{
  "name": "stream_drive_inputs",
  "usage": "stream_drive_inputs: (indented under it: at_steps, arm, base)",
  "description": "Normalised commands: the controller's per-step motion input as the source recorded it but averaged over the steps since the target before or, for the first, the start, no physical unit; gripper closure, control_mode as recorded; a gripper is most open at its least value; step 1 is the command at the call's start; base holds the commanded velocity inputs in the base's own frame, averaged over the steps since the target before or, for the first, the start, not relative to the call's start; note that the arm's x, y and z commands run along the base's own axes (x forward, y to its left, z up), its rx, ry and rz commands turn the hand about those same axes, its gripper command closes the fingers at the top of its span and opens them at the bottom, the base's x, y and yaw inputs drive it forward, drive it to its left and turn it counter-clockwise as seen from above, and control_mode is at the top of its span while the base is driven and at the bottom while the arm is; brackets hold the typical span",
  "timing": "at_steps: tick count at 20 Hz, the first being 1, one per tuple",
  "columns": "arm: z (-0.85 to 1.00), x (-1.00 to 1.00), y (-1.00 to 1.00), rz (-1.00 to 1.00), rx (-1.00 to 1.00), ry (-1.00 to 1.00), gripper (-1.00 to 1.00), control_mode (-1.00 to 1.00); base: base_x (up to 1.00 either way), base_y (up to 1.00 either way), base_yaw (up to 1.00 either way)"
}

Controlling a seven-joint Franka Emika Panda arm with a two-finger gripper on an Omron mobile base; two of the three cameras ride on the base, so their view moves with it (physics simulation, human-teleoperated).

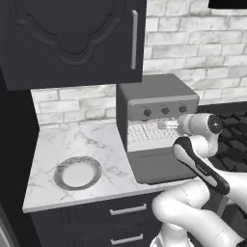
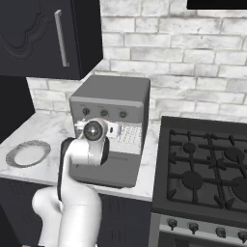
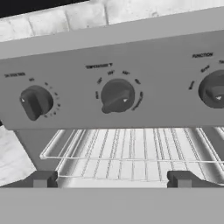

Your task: Pull the toaster oven rack outwards. Pick up the baguette from the plate and place it on the toaster oven rack. Close the toaster oven door fully and set the temperature to the lowest setting.

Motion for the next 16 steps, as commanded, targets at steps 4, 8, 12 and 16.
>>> stream_drive_inputs:
  at_steps: [4,8,12,16]
  arm:
    - [0.27,-0.4,-0.13,0.0,0.01,0.3,-1.0,-1.0]
    - [-0.01,-0.22,0.0,0.0,0.08,0.15,-1.0,-1.0]
    - [-0.2,-0.1,0.02,0.01,0.04,0.19,-1.0,-1.0]
    - [-0.16,-0.3,0.0,0.0,0.09,0.22,-1.0,-1.0]
  base:
    - [0.0,0.0,0.0]
    - [0.0,0.0,0.0]
    - [0.0,0.0,0.0]
    - [0.0,0.0,0.0]
